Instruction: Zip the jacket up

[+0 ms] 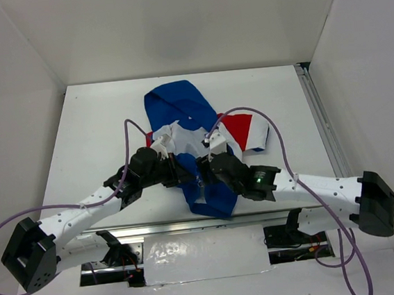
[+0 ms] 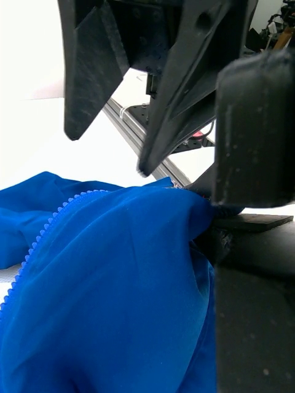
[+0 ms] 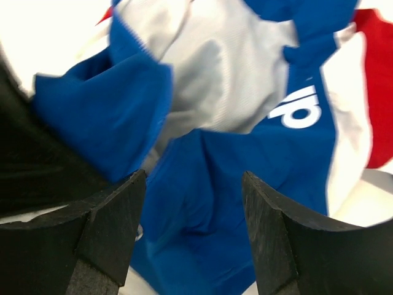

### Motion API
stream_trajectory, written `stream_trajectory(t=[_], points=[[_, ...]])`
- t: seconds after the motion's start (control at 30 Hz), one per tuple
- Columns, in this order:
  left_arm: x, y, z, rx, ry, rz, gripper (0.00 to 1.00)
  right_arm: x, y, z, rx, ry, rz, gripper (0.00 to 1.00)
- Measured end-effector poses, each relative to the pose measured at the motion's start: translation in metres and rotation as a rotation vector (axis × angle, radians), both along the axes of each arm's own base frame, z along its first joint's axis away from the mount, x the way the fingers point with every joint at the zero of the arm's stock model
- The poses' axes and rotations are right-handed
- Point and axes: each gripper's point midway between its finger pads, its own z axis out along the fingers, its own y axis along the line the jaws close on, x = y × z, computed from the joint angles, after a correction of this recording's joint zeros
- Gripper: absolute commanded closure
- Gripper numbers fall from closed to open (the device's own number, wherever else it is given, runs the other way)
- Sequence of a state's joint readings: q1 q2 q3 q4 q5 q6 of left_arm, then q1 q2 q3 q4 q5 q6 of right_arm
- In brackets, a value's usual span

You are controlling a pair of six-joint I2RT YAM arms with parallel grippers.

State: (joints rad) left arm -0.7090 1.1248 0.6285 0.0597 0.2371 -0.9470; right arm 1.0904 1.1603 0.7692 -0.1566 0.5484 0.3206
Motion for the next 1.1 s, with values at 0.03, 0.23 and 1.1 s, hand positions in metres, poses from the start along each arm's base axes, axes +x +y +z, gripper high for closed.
stream_trajectory(t=[0.03, 0.23, 1.1], points=[[0.0, 0.0, 0.0, -0.001, 0.0, -0.002, 1.0, -0.003, 0.001, 0.001, 0.007, 0.007, 0.017, 0.3], [-0.001, 0.0, 0.0, 0.0, 0.001, -0.003, 1.0, -0.026, -0.001, 0.02, 0.085, 0.026, 0.126, 0.34], [0.001, -0.002, 0.006, -0.002, -0.002, -0.005, 1.0, -0.085, 0.027, -0.045, 0.369, 0.324, 0.438, 0.4]])
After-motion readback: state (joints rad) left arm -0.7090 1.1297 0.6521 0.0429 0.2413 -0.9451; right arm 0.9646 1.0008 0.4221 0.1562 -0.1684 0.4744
